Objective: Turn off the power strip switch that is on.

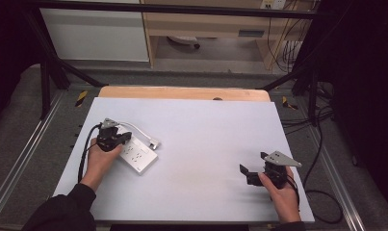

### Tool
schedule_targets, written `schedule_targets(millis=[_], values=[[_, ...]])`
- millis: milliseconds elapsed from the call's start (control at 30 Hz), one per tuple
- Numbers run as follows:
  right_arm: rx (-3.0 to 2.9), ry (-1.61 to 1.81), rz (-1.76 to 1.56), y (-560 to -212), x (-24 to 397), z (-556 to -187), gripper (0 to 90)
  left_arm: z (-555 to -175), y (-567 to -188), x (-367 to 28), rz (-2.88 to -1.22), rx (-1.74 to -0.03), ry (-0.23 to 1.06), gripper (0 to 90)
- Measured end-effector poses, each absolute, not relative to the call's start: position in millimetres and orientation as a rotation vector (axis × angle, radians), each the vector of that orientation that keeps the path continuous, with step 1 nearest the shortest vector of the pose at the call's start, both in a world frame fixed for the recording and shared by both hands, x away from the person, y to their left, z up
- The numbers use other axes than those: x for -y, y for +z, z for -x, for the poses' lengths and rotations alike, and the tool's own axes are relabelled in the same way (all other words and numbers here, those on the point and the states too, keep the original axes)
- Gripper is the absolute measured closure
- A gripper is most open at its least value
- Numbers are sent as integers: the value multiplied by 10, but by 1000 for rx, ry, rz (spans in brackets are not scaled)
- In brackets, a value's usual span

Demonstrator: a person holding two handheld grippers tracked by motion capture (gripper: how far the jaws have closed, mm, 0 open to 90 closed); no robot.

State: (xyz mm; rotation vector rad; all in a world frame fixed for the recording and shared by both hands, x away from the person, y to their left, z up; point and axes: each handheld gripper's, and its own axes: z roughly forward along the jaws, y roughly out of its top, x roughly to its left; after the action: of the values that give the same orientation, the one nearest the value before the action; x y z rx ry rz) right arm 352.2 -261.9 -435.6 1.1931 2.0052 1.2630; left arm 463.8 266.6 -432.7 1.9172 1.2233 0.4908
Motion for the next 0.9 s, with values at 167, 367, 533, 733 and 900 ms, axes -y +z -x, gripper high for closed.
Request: schedule_targets(millis=[167, 367, 533, 733, 900], values=[[-2007, 1262, -1192, -4357, 2615, -3522, 30, -4631, -4326, -2660, -1920, -1227, 496, 900], [-2008, 1260, -1189, -4357, 2615, -3523, 30, -4629, -4323, -2662, -1928, -1225, 496, 900], [-2009, 1260, -1188, -4357, 2614, -3524, 30, -4613, -4341, -2617, -1946, -1213, 484, 900], [-2006, 1264, -1191, -4354, 2618, -3520, 30, -4586, -4323, -2591, -1927, -1191, 525, 900], [-2007, 1262, -1188, -4360, 2612, -3530, 30, -4571, -4243, -2569, -1888, -1163, 514, 900]])
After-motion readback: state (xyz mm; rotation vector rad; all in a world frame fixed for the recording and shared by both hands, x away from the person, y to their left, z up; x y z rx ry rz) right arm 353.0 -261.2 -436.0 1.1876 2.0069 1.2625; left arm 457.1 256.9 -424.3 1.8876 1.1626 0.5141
